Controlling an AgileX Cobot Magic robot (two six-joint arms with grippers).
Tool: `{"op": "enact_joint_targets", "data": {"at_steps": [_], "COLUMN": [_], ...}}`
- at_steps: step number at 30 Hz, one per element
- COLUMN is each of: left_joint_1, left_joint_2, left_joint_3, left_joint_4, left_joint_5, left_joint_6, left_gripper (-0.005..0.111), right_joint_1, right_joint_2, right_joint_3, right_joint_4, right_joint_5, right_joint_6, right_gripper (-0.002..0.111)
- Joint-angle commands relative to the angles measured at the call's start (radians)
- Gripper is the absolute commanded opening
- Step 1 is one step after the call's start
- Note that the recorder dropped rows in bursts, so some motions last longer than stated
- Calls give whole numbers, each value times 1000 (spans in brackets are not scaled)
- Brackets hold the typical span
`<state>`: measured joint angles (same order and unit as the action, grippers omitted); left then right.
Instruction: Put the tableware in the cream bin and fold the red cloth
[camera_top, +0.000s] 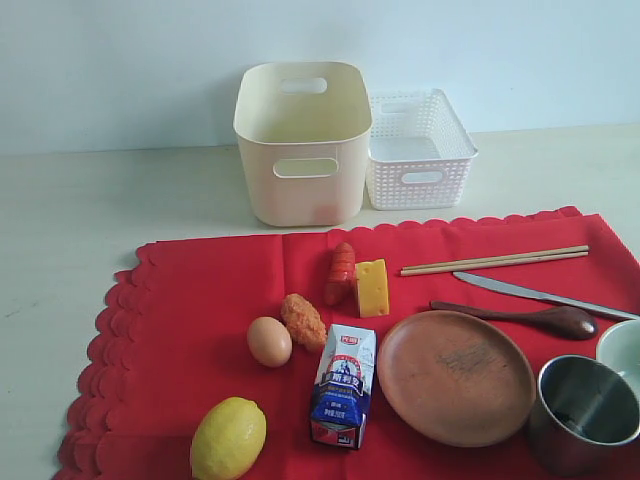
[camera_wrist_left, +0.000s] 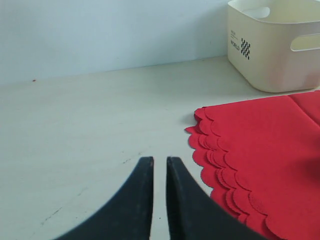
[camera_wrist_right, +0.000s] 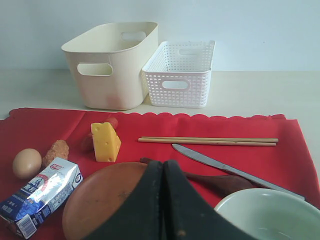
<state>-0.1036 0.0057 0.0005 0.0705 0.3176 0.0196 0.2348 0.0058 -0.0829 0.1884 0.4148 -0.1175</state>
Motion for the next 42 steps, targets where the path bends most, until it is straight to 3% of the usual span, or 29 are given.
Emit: {"op": "enact_joint_targets", "data": {"at_steps": [1,18,24,31,42], "left_joint_1": [-5,-5,-5,-5,-5], "left_joint_2": [-6,-6,-6,-6,-6], "left_joint_3": [-1,-1,-1,-1,-1], "left_joint_4": [6,6,6,6,6], "left_joint_5": [-5,-5,-5,-5,-5], "left_joint_6": [3,3,3,3,3], "left_gripper": [12,12,12,12,12], "right_joint_1": [-5,-3,-3,-3,-3], "right_joint_2": [-6,-6,42,316,332], "right_joint_3": [7,-7,-131,-354,-378], "right_joint_4": [4,-4,-6,-6,-43], "right_joint_5": [-2,2,4,2,-73], "right_joint_6": [0,0,0,0,0], "right_gripper": [0,0,0,0,0]}}
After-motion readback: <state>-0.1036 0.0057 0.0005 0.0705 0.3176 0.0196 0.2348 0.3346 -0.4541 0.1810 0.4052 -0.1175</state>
